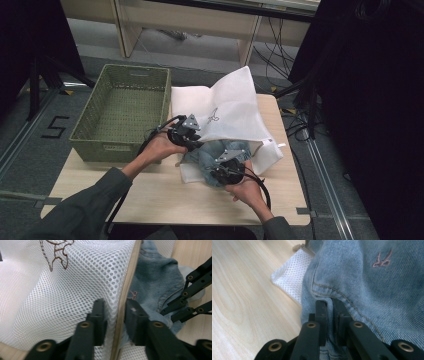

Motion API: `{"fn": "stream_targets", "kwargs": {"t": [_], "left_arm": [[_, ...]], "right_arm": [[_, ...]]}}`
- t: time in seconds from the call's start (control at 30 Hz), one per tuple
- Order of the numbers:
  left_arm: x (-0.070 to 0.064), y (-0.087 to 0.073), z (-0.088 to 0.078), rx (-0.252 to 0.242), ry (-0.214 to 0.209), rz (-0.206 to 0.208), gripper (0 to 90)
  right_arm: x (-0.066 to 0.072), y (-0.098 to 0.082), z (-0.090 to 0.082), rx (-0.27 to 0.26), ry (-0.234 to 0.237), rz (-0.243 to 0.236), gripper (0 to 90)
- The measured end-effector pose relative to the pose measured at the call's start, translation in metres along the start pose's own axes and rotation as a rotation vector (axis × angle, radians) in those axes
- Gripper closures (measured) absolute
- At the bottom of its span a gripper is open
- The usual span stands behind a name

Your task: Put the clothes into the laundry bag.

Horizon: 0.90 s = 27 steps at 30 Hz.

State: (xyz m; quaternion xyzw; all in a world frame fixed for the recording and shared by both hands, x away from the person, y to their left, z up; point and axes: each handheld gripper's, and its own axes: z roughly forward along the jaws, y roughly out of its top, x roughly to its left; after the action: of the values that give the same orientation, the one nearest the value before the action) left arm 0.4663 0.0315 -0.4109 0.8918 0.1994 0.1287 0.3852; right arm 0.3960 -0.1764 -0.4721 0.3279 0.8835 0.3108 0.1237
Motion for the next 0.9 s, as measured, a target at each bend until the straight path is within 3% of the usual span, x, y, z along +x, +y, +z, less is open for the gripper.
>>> {"fn": "stream_targets", "kwargs": {"t": [0.03,0.1,0.23,0.27,0.3,0.33,0.37,0.4,0.47,0.5,0.57,0.6,0.67,0.7,0.73,0.8,0.87,0.9], "left_arm": [[-0.002,0.0,-0.001,0.0,0.001,-0.005,66.2],[-0.005,-0.001,-0.006,-0.011,0.007,0.005,63.5],[-0.016,-0.006,-0.019,-0.014,-0.004,0.019,57.5],[-0.019,-0.009,-0.022,-0.013,-0.01,0.028,57.1],[-0.023,-0.014,-0.023,-0.012,-0.016,0.016,56.7],[-0.028,-0.019,-0.021,-0.005,-0.029,0.003,56.1],[-0.033,-0.026,-0.018,0.014,-0.049,-0.001,55.1],[-0.036,-0.032,-0.015,0.054,-0.064,0.029,53.9],[-0.044,-0.046,-0.004,0.107,-0.077,0.038,51.9],[-0.047,-0.052,0.003,0.123,-0.084,0.038,51.0],[-0.053,-0.063,0.02,0.159,-0.098,0.012,49.5],[-0.054,-0.066,0.027,0.178,-0.094,0.024,48.9],[-0.054,-0.07,0.037,0.187,-0.078,0.01,49.2],[-0.053,-0.072,0.042,0.189,-0.073,0.011,50.9],[-0.052,-0.074,0.045,0.191,-0.072,0.0,53.2],[-0.05,-0.073,0.046,0.177,-0.051,-0.004,60.8],[-0.05,-0.075,0.046,0.158,-0.032,-0.048,70.6],[-0.048,-0.075,0.045,0.173,-0.033,-0.02,74.9]], "right_arm": [[0.0,0.0,0.0,-0.026,0.001,0.01,84.9],[-0.002,0.002,-0.005,-0.014,0.005,0.016,85.0],[-0.006,0.001,-0.007,-0.073,-0.001,0.047,85.1],[-0.007,0.002,-0.01,-0.055,0.005,0.047,85.1],[-0.008,0.002,-0.009,-0.078,0.005,0.063,85.0],[-0.009,0.002,-0.01,-0.064,0.005,0.057,85.0],[-0.008,0.001,-0.009,-0.085,-0.002,0.072,85.0],[-0.009,0.002,-0.011,-0.065,0.006,0.072,85.0],[-0.009,0.002,-0.012,-0.075,0.002,0.081,84.8],[-0.011,0.003,-0.014,-0.057,0.006,0.063,84.8],[-0.01,0.003,-0.011,-0.098,-0.005,0.078,84.7],[-0.01,0.003,-0.013,-0.084,0.009,0.096,84.8],[-0.012,0.004,-0.016,-0.065,0.007,0.076,84.8],[-0.012,0.004,-0.016,-0.067,0.003,0.08,84.8],[-0.011,0.003,-0.013,-0.109,-0.009,0.084,84.8],[-0.013,0.004,-0.015,-0.096,-0.012,0.078,84.8],[-0.014,0.004,-0.017,-0.099,-0.016,0.085,84.8],[-0.015,0.005,-0.02,-0.075,-0.01,0.091,84.7]]}}
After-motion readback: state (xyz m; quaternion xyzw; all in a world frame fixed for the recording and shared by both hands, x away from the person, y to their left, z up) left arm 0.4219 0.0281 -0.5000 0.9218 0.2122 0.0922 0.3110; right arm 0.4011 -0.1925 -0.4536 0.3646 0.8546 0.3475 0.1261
